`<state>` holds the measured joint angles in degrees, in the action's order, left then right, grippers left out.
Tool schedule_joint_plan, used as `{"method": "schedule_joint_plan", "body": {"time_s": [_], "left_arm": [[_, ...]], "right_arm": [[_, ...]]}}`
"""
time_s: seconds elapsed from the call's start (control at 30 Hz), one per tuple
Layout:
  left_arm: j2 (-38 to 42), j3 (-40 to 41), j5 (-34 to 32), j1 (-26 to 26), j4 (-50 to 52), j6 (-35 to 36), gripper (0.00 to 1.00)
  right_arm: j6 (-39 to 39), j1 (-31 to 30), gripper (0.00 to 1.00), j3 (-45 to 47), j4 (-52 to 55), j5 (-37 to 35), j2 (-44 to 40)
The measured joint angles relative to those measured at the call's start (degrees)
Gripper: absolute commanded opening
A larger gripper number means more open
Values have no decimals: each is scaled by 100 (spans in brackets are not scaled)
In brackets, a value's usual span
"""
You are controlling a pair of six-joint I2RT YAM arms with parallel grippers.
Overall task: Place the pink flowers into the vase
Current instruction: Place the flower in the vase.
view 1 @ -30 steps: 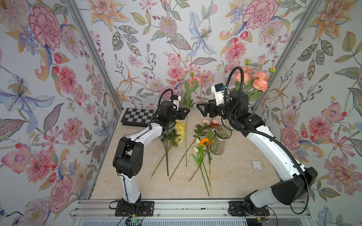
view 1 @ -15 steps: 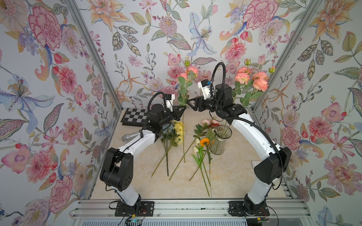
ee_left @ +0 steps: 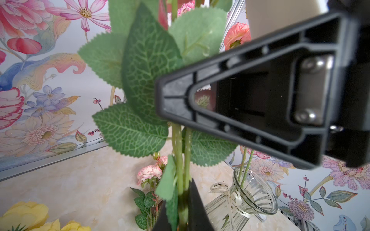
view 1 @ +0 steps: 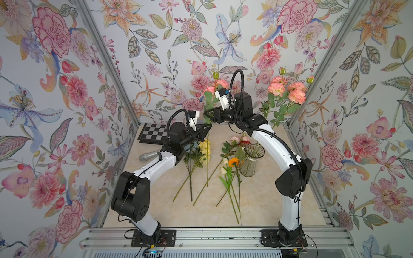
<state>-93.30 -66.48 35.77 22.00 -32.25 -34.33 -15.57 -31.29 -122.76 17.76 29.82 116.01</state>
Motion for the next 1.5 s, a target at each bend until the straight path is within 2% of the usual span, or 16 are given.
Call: {"method": "schedule_joint_plan", "body": {"time_s": [0.17, 0.3, 0.43, 0.5, 0.67, 0.7, 0.97, 1.23, 1.5], "left_arm": [[42, 11, 42, -52, -42, 13, 5], [42, 11, 136, -101, -129, 7, 7], [42, 11, 197, -142, -267, 7, 17], [42, 11, 203, -162, -310, -31, 29], [42, 94, 332, -262, -476, -155, 95], [42, 133, 378, -284, -542, -175, 99], [157, 544, 662, -431, -774, -319, 99], [584, 723, 708, -625, -719, -199, 99], [529, 634, 579, -632, -122, 96, 100]], "right_arm": [[-44, -22, 17, -136, 0, 46, 52], [-74, -26, 9, -212, 4, 105, 63], [-81, -52, 5, -310, 13, 122, 66], [-81, -57, 3, -348, 17, 122, 66], [-72, -57, 0, -361, 15, 42, 61], [-66, -57, 0, -361, 17, -4, 59], [155, 15, 0, -348, 114, -420, -415], [450, 452, 0, -179, 85, -1102, -1764], [811, 745, 0, 79, 136, -1768, -2848]]}}
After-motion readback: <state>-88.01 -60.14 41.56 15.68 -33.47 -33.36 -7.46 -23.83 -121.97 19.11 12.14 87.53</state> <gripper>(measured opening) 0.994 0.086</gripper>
